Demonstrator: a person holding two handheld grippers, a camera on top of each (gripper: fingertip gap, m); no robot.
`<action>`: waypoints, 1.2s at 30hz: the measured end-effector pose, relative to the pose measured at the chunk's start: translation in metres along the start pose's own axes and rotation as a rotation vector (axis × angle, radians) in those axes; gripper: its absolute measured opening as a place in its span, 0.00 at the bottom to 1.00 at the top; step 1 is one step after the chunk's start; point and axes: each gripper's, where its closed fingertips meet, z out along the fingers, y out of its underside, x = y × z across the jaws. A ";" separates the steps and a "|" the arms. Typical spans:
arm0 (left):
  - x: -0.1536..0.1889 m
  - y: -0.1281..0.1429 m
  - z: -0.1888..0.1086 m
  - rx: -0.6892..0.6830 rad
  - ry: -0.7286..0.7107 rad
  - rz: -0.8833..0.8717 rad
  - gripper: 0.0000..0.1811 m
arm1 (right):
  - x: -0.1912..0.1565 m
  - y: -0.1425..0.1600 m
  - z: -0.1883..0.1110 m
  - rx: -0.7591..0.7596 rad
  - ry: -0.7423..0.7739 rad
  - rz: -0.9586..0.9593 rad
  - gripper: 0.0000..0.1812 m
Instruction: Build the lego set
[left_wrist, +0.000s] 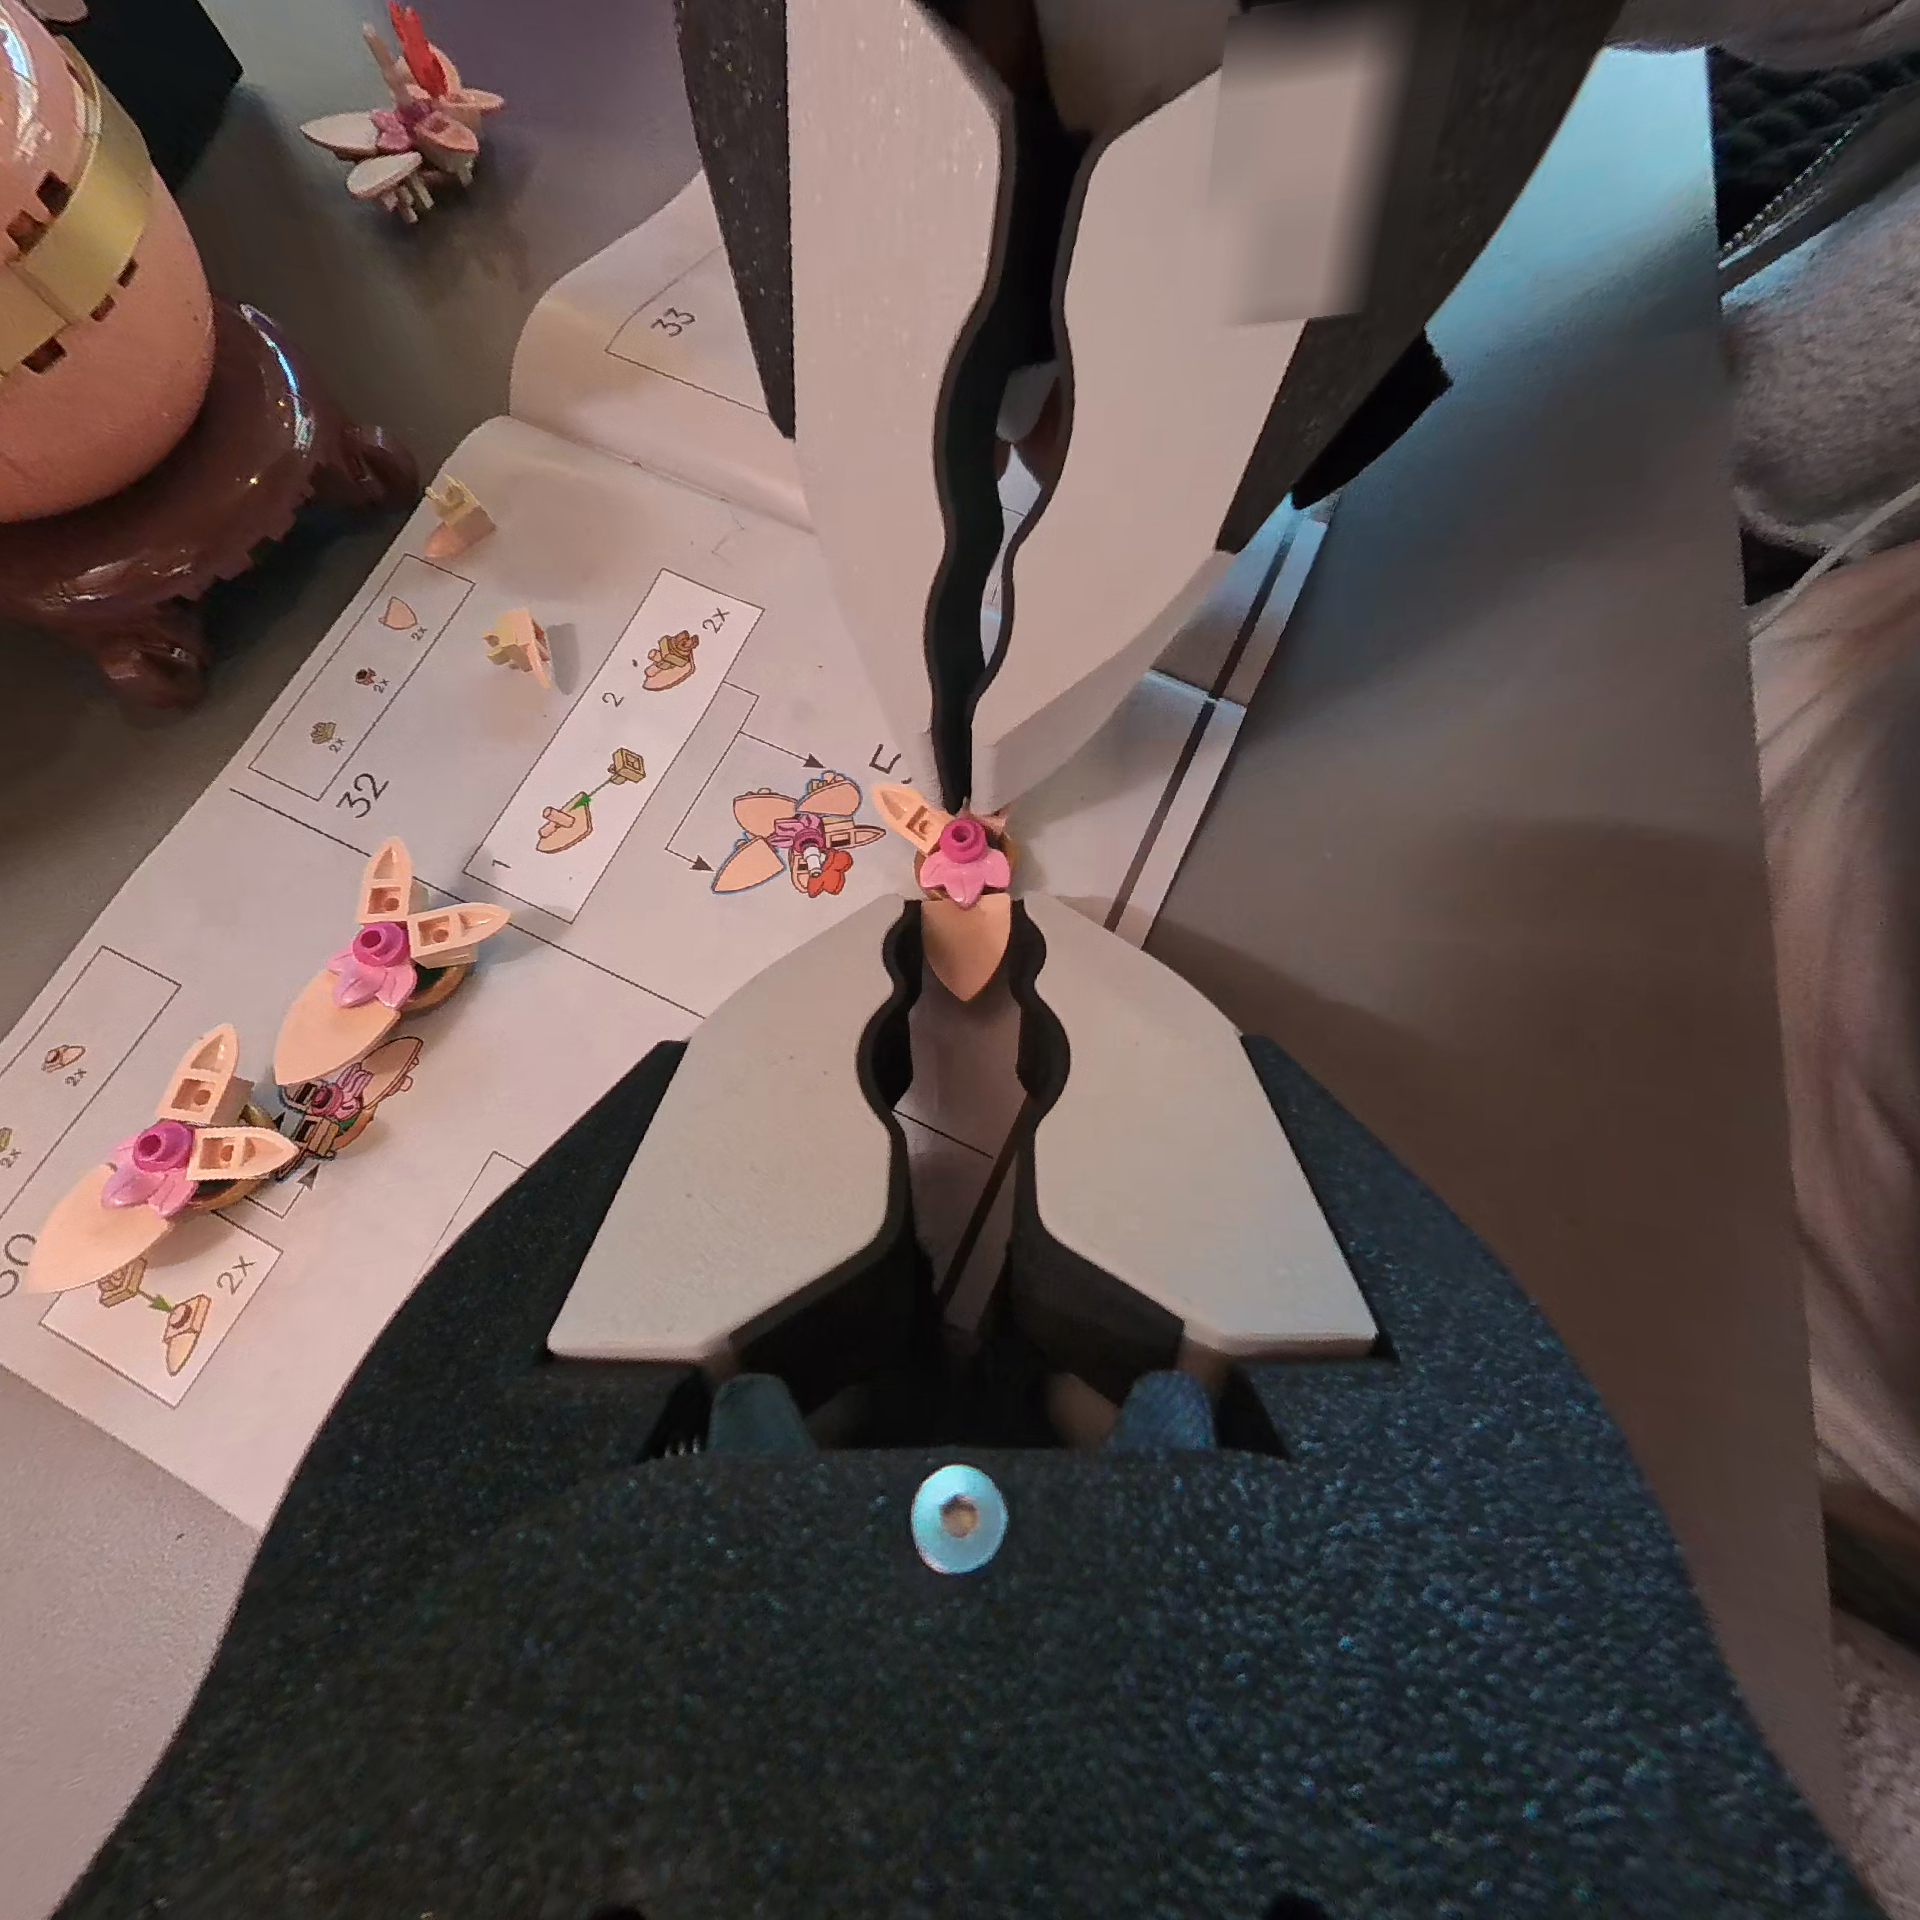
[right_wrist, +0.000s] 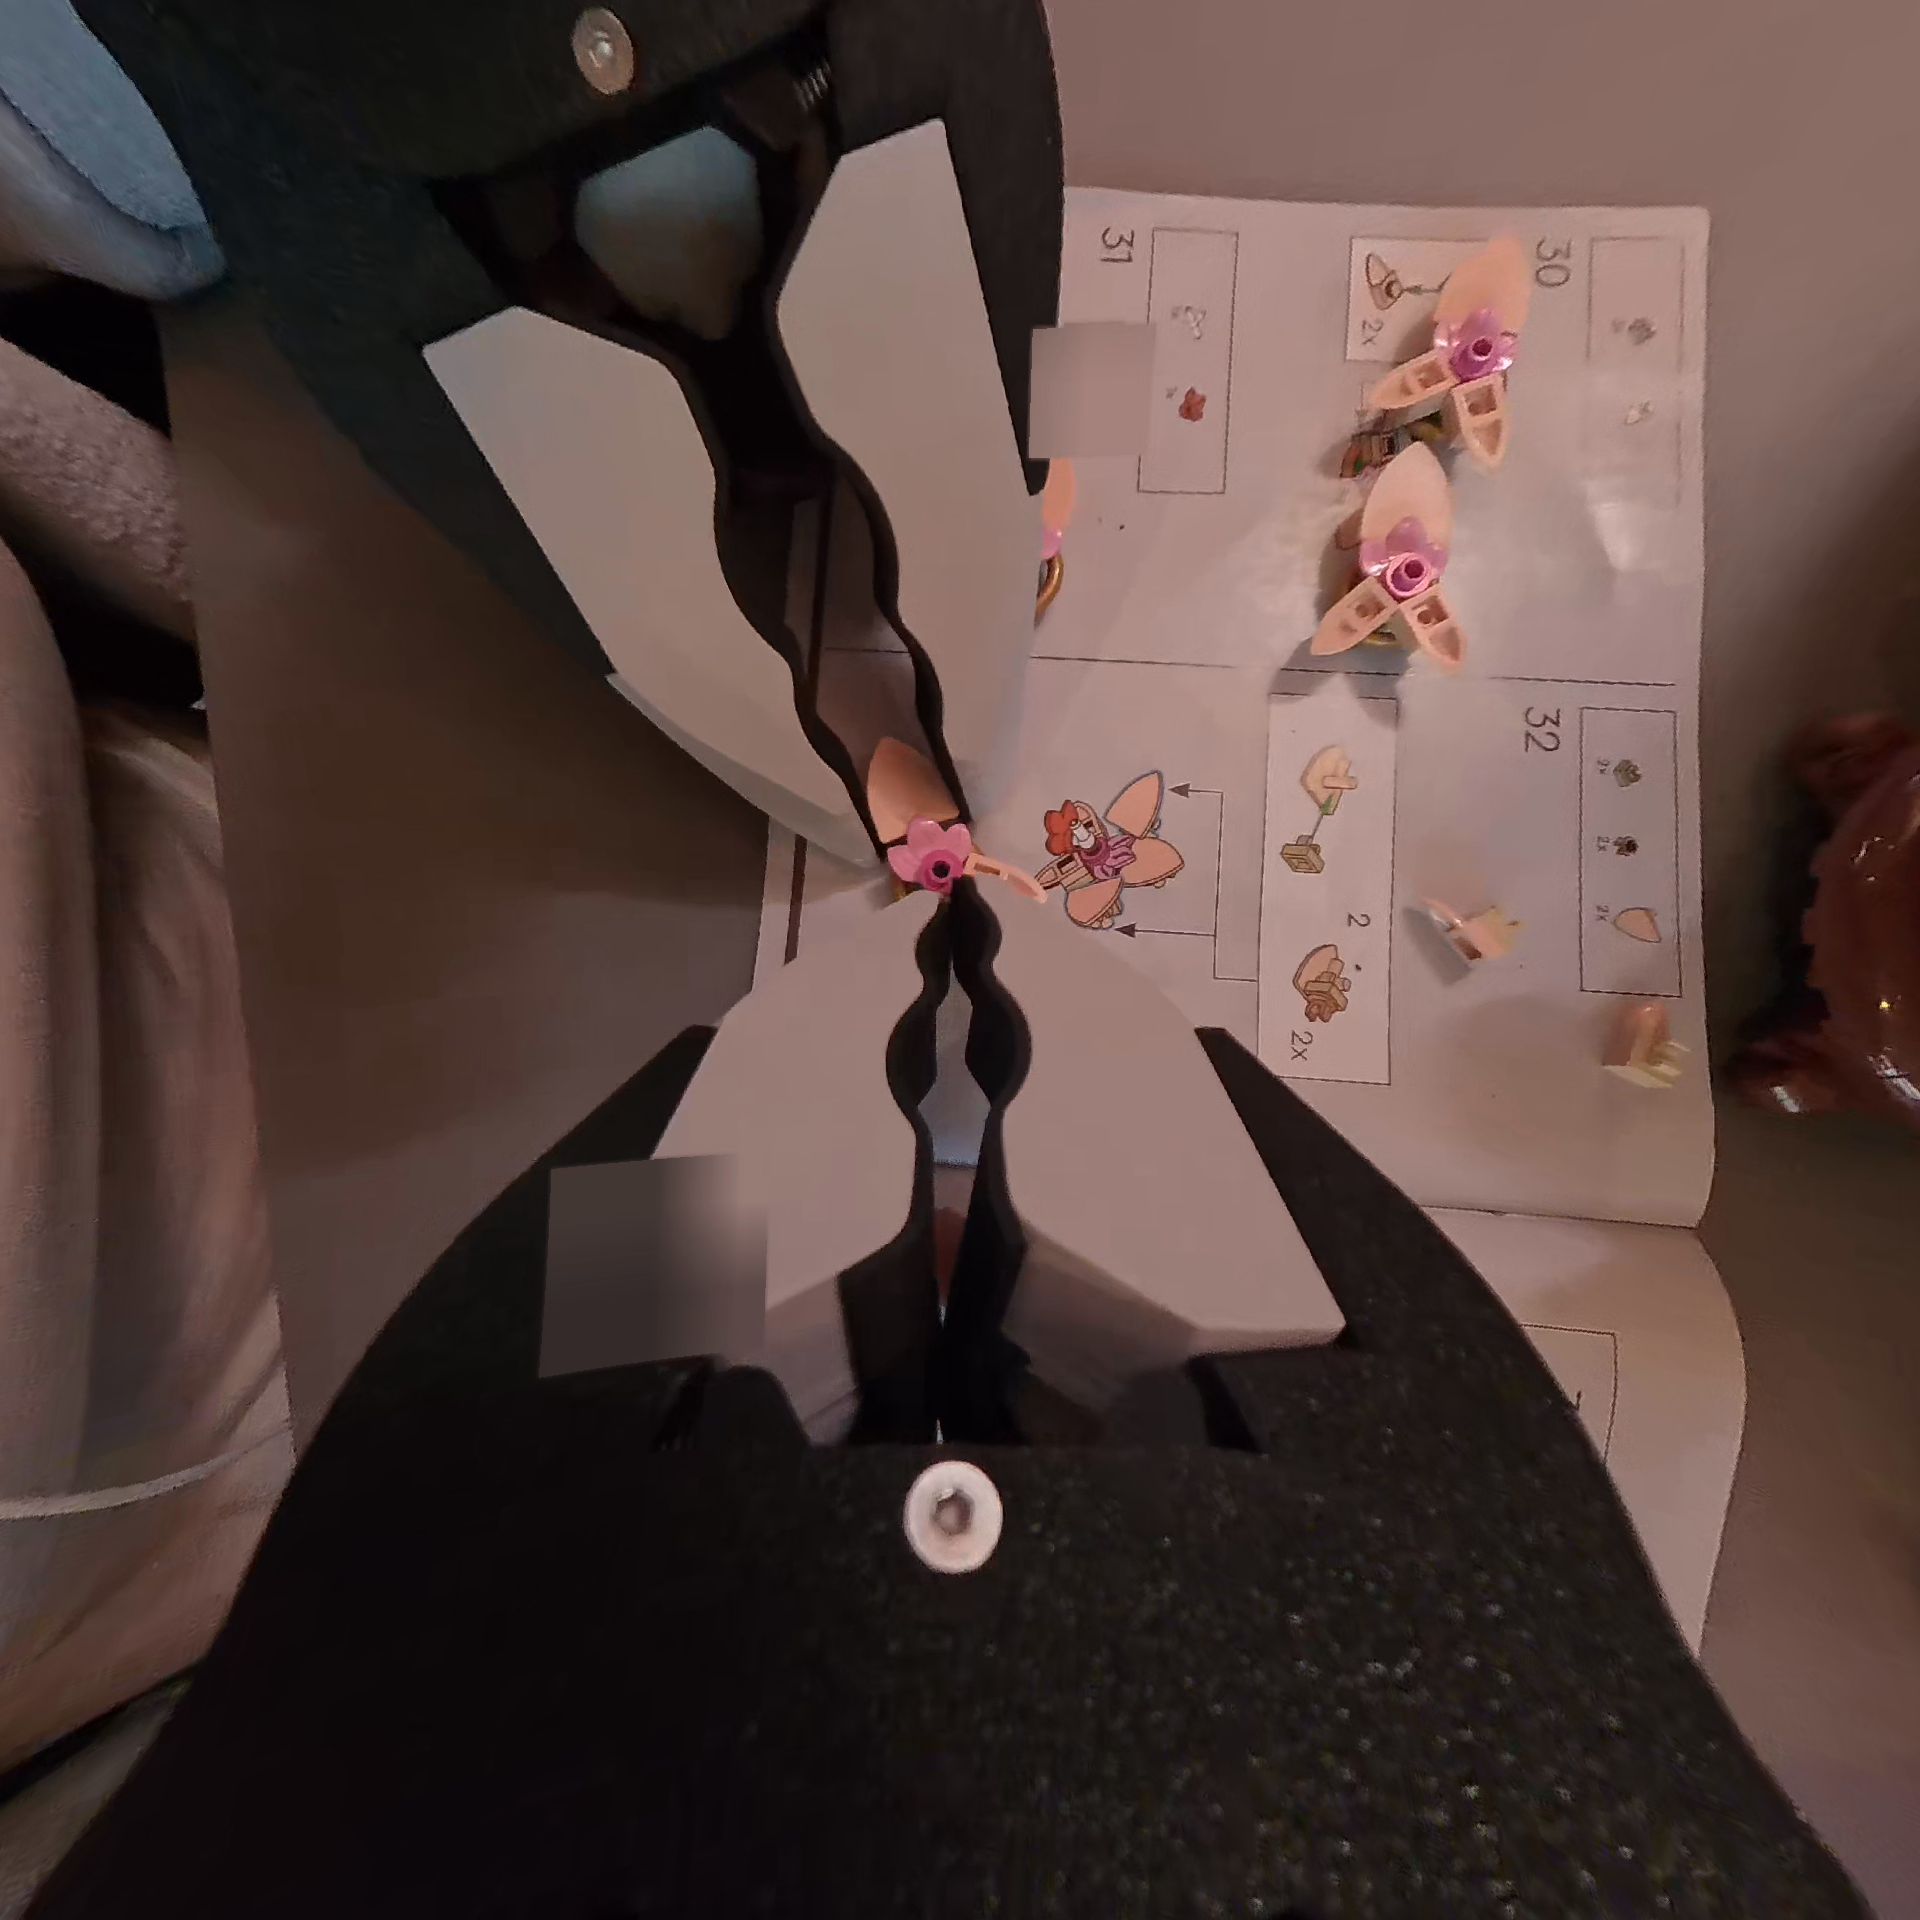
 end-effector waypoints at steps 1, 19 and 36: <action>0.000 0.000 0.000 0.000 0.001 -0.001 0.08 | 0.000 0.000 0.000 -0.001 -0.005 0.003 0.00; 0.000 0.000 0.000 0.001 -0.001 0.002 0.08 | 0.000 -0.001 0.001 -0.147 -0.208 -0.245 0.03; 0.000 0.000 0.000 0.003 -0.004 0.012 0.09 | -0.001 0.001 0.003 -0.176 -0.261 -0.268 0.03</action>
